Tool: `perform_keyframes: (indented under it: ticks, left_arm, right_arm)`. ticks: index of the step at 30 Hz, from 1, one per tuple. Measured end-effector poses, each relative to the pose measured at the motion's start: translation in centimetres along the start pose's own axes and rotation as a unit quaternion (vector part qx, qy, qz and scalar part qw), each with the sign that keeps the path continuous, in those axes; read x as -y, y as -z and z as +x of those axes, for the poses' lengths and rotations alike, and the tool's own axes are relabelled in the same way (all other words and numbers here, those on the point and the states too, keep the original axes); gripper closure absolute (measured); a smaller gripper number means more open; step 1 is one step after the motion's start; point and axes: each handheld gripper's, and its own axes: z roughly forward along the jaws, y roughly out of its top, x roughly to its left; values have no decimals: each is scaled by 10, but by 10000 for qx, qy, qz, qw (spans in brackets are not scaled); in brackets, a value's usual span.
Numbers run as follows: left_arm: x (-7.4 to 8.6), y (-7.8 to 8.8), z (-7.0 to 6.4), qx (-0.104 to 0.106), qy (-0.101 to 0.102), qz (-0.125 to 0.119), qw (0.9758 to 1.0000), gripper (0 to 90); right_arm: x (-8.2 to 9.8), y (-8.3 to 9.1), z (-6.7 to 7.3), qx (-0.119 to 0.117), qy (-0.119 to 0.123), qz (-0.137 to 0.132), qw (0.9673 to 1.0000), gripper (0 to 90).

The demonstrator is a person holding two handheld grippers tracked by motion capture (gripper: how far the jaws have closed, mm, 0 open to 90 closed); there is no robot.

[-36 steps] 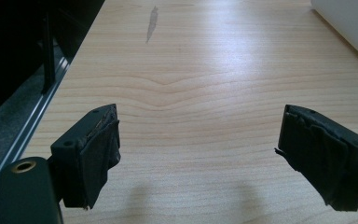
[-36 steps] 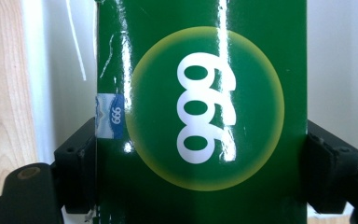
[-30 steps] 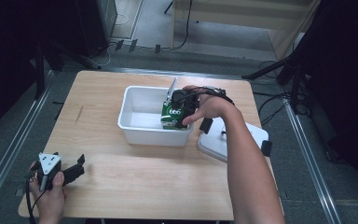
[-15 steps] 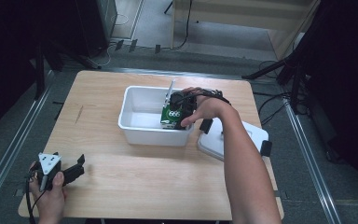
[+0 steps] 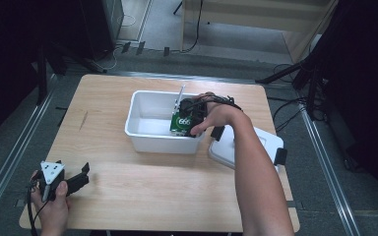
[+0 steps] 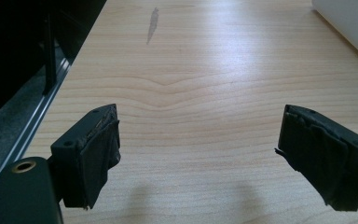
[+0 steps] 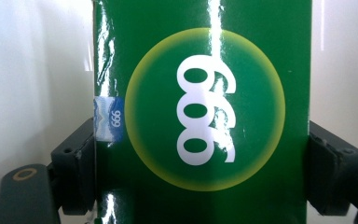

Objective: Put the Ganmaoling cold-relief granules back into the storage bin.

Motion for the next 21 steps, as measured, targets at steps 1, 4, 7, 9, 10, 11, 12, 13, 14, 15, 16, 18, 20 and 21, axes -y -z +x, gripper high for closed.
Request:
perform_keyframes:
  ticks: [1,4,7,9,10,11,12,13,14,15,16,18,20,21]
  left_arm:
    - [0,0,0,-5,0,6,10000,131]
    - [0,0,0,-10,-6,5,10000,131]
    - [0,0,0,-19,-18,4,10000,131]
    - [0,0,0,-13,-8,-2,10000,131]
    - [0,0,0,-13,-9,3,10000,131]
    - [0,0,0,-15,-7,-3,10000,131]
    - [0,0,0,-20,-5,-2,10000,131]
    - [0,0,0,-21,-12,1,10000,131]
    - [0,0,0,-23,-22,6,10000,131]
    - [0,0,0,-24,-14,0,10000,131]
    - [0,0,0,-25,-12,1,10000,131]
    - [0,0,0,-32,-13,-2,10000,131]
    - [0,0,-1,-41,-35,0,10000,131]
    - [0,0,-1,-45,-47,11,10000,131]
  right_arm:
    - [0,0,0,5,-8,14,10000,146]
    - [0,0,1,53,-50,19,10000,141]
    - [3,-2,1,136,-122,122,9998,148]
    - [6,-2,0,136,-113,69,9998,161]
    - [7,-2,0,152,-129,82,9998,160]
    - [7,-2,0,141,-115,73,9998,160]
    - [8,-1,0,159,-115,54,9998,159]
    - [8,0,0,174,-115,40,9998,156]
    - [8,1,0,161,-108,-13,9998,152]
    - [7,3,0,172,-143,-27,9997,145]
    - [6,5,1,186,-174,-41,9997,130]
    - [6,9,1,230,-231,-77,9994,103]
    - [6,13,1,271,-252,-163,9992,73]
    - [6,16,1,281,-269,-217,9990,56]
